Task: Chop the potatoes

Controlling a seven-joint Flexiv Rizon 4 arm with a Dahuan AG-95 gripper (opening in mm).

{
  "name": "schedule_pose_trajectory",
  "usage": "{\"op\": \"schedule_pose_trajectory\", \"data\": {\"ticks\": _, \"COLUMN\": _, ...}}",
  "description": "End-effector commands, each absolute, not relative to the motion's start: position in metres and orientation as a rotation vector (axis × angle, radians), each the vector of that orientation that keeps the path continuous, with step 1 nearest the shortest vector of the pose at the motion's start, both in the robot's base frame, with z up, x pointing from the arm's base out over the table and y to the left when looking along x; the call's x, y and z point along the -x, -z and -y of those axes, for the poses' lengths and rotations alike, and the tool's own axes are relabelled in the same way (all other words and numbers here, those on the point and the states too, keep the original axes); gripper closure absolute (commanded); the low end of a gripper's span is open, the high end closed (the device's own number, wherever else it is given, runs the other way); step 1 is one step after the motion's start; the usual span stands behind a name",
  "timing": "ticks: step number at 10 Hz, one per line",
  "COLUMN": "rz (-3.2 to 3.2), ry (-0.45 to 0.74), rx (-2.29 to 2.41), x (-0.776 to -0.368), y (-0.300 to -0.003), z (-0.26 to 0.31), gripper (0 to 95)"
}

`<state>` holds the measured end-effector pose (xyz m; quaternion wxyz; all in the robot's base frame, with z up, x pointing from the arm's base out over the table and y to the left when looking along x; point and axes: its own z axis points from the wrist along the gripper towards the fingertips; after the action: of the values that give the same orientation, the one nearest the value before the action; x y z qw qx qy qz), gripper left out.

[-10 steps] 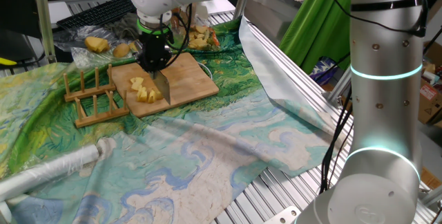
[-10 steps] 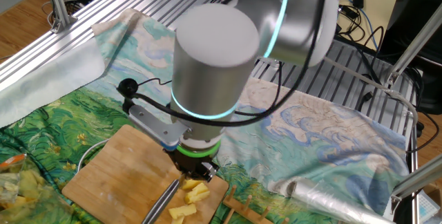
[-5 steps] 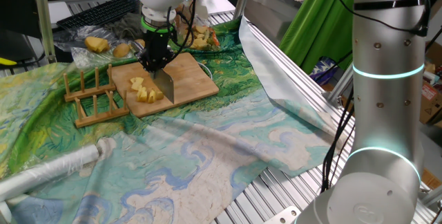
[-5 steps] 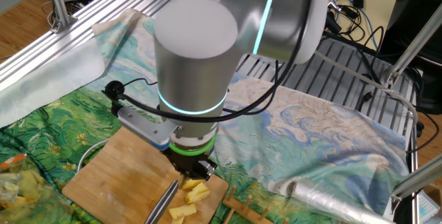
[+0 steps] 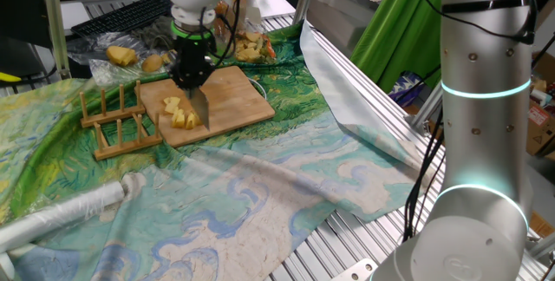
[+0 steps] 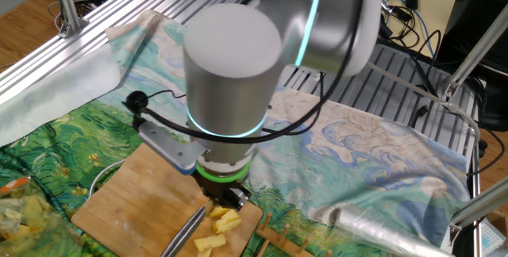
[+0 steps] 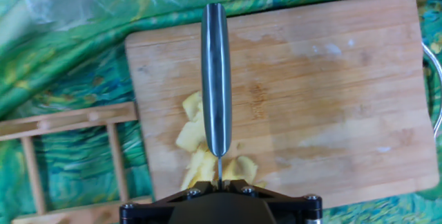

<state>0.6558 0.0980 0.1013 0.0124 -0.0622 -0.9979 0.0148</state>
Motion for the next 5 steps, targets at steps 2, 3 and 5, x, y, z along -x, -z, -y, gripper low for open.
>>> {"op": "schedule_pose_trajectory", "data": {"ticks": 2, "rz": 3.132, "ry": -0.042, "rx": 0.177, "x": -0.648, "y": -0.118, "z": -0.125, "gripper": 95.0}}
{"op": "schedule_pose_trajectory", "data": {"ticks": 3, "rz": 3.138, "ry": -0.051, "rx": 0.166, "x": -0.646, "y": -0.122, "z": -0.137, "gripper": 95.0}}
{"op": "schedule_pose_trajectory", "data": {"ticks": 5, "rz": 3.147, "ry": -0.054, "rx": 0.154, "x": -0.643, "y": -0.127, "z": -0.159, "gripper": 95.0}}
